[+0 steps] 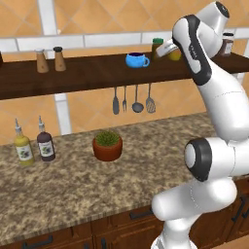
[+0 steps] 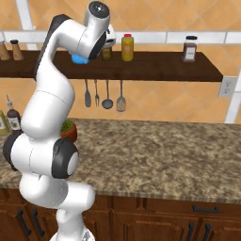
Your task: Gather all objects into one cabinet and sort the glasses and bowls to opposite sides.
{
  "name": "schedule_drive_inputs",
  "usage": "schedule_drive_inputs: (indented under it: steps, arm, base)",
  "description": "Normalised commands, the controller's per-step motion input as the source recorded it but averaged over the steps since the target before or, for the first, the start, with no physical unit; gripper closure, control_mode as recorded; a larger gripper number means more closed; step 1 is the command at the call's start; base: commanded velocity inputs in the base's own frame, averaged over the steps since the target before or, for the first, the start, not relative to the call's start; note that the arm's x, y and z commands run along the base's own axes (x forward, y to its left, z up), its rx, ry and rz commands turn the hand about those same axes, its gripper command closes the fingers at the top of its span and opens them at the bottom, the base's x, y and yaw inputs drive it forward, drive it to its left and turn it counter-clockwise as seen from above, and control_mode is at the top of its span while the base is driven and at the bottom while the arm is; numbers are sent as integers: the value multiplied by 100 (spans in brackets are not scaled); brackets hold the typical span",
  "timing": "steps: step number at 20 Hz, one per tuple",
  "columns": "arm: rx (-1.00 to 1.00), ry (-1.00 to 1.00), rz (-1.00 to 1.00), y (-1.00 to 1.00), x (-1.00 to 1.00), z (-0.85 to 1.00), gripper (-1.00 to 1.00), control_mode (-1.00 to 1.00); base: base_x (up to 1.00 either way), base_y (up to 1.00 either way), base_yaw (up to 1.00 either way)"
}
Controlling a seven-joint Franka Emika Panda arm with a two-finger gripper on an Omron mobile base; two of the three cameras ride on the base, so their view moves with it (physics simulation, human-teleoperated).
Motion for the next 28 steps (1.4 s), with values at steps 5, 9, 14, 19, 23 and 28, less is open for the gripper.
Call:
schedule_drive_inputs:
  steps: [5,9,14,19,23,28]
  arm:
    - [0,0,0,1,35,-2,-100,-100]
    - [0,0,0,0,29,-4,-100,-100]
    - [0,0,0,0,25,0,-100,-100]
    - [-1,0,0,12,11,-17,-100,-100]
    - [-9,1,5,39,0,-43,-100,-100]
    - [-2,1,4,8,4,-8,-100,-100]
  base:
    - [0,0,0]
    - [0,0,0]
    - [0,0,0]
    - [0,0,0]
    - [0,0,0]
    - [0,0,0]
